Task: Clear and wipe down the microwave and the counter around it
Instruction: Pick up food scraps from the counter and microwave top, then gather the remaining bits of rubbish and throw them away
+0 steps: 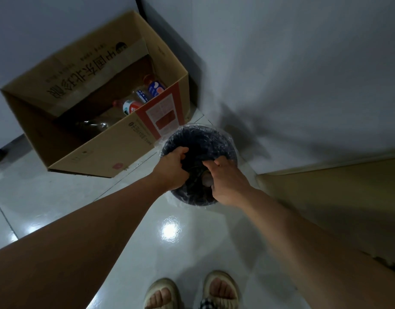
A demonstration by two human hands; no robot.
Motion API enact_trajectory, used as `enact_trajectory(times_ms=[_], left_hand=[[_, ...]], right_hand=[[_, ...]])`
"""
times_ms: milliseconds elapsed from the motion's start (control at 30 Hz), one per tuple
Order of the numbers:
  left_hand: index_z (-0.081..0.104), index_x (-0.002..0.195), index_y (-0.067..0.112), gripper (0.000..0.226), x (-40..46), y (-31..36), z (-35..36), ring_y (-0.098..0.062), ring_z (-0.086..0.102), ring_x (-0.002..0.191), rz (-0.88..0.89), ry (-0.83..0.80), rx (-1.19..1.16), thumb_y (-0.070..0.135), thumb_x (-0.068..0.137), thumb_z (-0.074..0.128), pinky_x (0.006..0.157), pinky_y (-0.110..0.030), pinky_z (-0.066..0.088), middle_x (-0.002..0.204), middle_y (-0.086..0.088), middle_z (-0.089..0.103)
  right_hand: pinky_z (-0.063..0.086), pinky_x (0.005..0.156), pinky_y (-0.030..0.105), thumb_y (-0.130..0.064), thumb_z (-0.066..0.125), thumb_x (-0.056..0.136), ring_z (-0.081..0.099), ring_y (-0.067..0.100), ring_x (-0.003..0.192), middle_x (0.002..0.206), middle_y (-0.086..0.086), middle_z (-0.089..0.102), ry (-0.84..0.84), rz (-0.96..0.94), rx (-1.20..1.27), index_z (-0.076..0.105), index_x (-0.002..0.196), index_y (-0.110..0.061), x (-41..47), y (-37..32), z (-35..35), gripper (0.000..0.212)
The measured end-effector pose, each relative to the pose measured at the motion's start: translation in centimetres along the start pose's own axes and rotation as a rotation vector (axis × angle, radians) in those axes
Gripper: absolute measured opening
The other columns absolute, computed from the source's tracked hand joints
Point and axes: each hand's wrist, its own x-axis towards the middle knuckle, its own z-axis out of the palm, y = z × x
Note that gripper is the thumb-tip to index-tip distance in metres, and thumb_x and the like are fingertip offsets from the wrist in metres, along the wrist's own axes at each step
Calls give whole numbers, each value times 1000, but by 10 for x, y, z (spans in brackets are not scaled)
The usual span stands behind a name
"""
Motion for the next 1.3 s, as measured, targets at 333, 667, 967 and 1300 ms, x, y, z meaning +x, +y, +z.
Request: enact_trajectory(times_ms=[333,667,967,1300], left_hand=[[39,138,18,61,-79,46,-63,-26,54,115,53,24,265,10,82,61,97,-40,47,131,-10,54],[46,130,19,48,-215,112,-168,-23,56,114,55,69,353,18,85,64,96,-39,49,126,-7,57],[54,117,19,32,-339,165,-251,-18,60,95,98,192,374,19,85,61,85,-34,53,112,-4,62],[53,118,15,38,-489,171,-316,-25,57,104,-39,356,311,20,82,62,85,-34,50,116,-8,60]], right_hand=[[40,104,39,-17,60,87,36,29,132,143,9,29,-22,7,-60,31,141,-17,-62,-51,-75,61],[37,105,39,-25,60,88,36,27,133,145,9,35,-31,-21,-216,30,143,-17,-180,-143,-201,64],[39,94,37,-26,61,87,40,27,122,133,8,40,101,-81,-249,35,136,-17,-298,-228,-298,56],[39,103,43,-25,59,87,38,29,127,139,12,38,109,-246,-314,32,142,-15,-380,-304,-354,62]])
